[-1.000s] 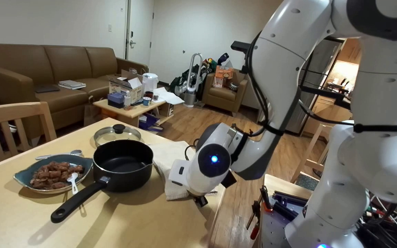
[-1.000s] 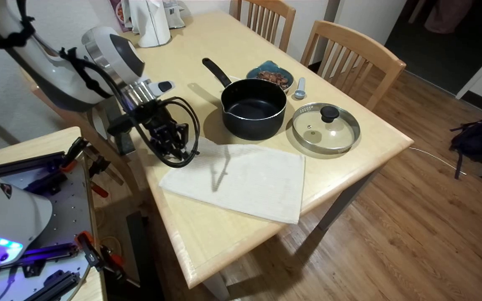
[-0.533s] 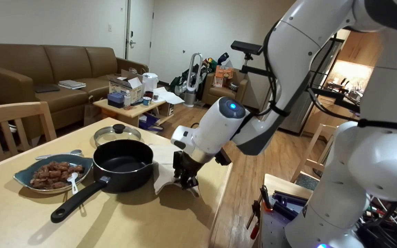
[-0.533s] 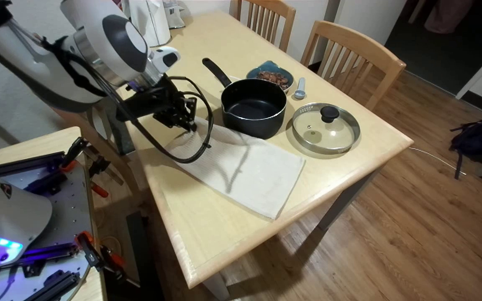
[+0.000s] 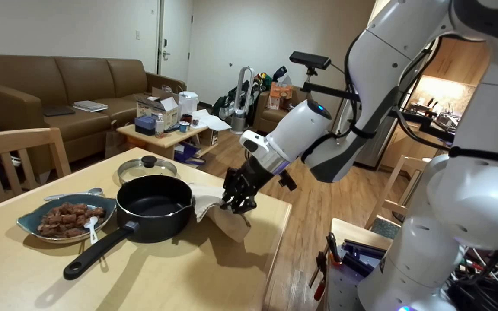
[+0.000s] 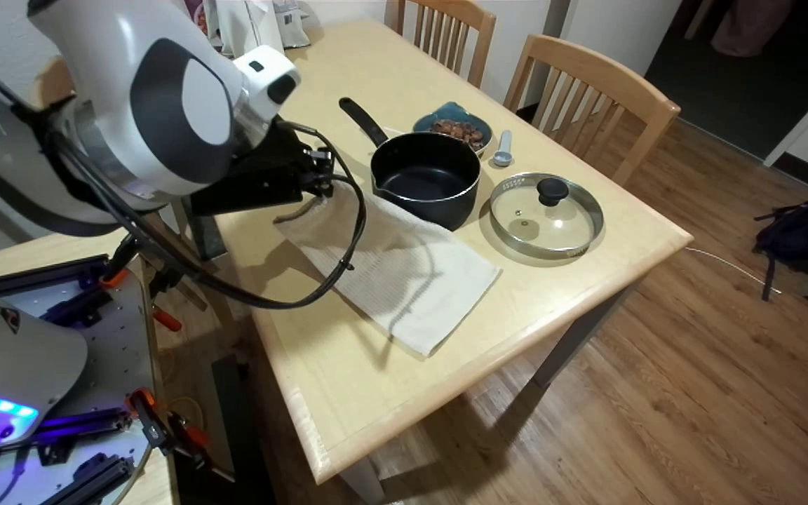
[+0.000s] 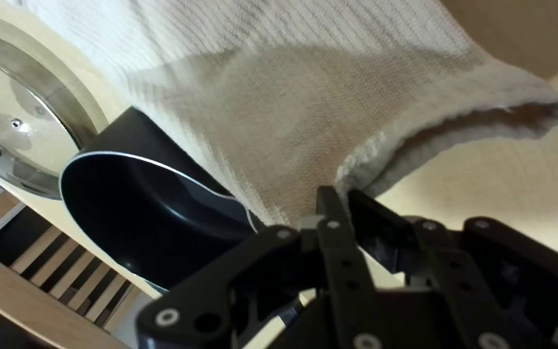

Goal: Fold the towel

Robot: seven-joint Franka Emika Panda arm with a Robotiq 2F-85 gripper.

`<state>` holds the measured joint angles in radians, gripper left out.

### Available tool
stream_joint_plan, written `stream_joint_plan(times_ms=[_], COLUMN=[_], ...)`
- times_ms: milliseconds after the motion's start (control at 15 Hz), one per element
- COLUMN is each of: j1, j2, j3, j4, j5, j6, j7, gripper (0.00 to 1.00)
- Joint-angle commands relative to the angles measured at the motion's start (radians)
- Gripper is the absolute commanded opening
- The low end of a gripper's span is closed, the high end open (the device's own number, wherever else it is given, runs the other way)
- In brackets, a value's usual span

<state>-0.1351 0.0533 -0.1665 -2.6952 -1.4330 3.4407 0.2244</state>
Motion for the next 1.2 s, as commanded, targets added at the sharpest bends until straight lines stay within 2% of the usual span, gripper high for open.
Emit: stream_joint_plan(times_ms=[0,200,533,733,1133], j1=[-0.070,-0.102,-0.019,0.100,0.368], j2=[0.012,0.086,0.224,0.286,0.247], j3=[0.080,0.098,0.042,-0.037,-0.238], j4=[0.016,0.057,0.085,0.031,0.022], j5=[-0.088,-0.175,-0.390,-0.396,-0.338], j6=[0.027,0.018,-0.085,-0.148,-0.214], j7=[0.099,0.138,0.241,0.227,0.161], gripper=[0.03,0.03,0.03,0.03,0.03])
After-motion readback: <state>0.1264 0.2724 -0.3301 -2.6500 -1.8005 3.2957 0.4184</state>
